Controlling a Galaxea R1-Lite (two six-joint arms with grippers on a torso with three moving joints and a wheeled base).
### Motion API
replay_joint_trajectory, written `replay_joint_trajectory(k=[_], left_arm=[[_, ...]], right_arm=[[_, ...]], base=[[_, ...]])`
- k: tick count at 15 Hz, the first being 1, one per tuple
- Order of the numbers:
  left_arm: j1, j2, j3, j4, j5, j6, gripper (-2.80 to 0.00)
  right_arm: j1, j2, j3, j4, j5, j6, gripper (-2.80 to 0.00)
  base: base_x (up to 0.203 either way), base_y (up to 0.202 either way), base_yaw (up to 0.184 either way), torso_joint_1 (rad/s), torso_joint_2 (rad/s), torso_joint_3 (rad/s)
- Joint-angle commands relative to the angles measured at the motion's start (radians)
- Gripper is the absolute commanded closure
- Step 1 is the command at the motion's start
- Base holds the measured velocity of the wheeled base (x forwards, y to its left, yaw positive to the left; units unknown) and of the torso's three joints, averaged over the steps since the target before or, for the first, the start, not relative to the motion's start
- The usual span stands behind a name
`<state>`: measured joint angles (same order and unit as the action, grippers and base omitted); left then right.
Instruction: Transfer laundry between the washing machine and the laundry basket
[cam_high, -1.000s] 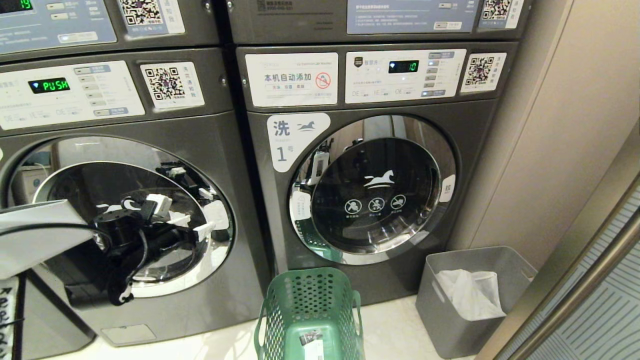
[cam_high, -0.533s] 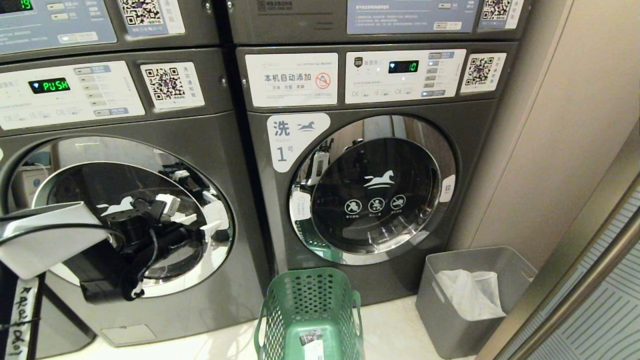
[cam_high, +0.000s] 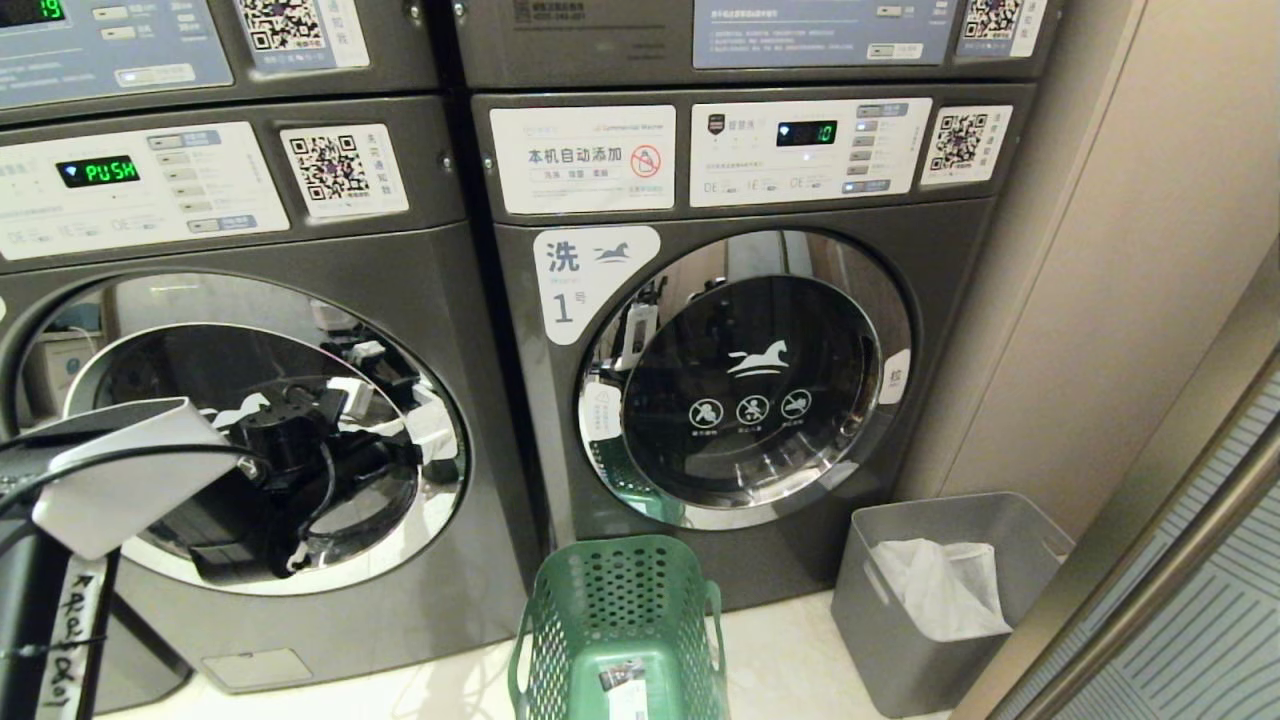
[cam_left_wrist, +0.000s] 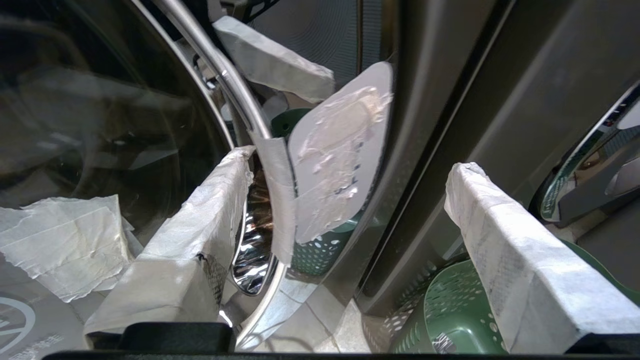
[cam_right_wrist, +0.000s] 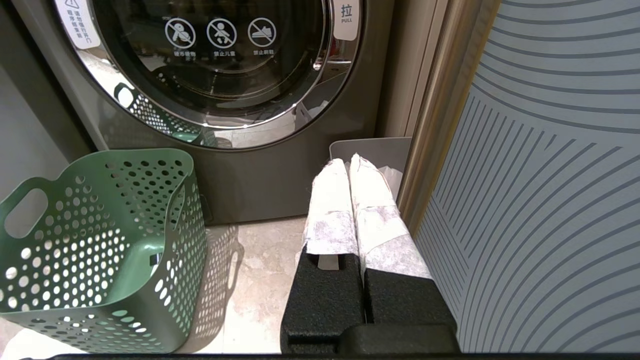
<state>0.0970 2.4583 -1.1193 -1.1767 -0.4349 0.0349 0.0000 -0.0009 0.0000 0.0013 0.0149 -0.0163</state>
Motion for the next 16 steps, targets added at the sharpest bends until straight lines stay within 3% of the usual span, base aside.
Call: replay_joint_trajectory(k=[1, 7, 16], left_arm=[[0.001, 0.01, -0.027, 0.01, -0.008, -0.008, -2.8], [0.019, 0.041, -0.049, 0.011, -0.099, -0.021, -2.8], [0.067, 0.094, -0.137, 0.014, -0.237, -0.122, -2.8]], right_arm=[[0.0, 0.001, 0.0, -0.001, 0.0, -0.001, 0.0], [0.0, 0.001, 0.0, 0.0, 0.0, -0.001, 0.0], [0.0, 0.001, 0.0, 0.0, 0.0, -0.001, 0.0]], base=[[0.0, 0.0, 0.0, 0.0, 0.0, 0.0], [0.0, 0.0, 0.0, 0.0, 0.0, 0.0], [0.0, 0.0, 0.0, 0.0, 0.0, 0.0]])
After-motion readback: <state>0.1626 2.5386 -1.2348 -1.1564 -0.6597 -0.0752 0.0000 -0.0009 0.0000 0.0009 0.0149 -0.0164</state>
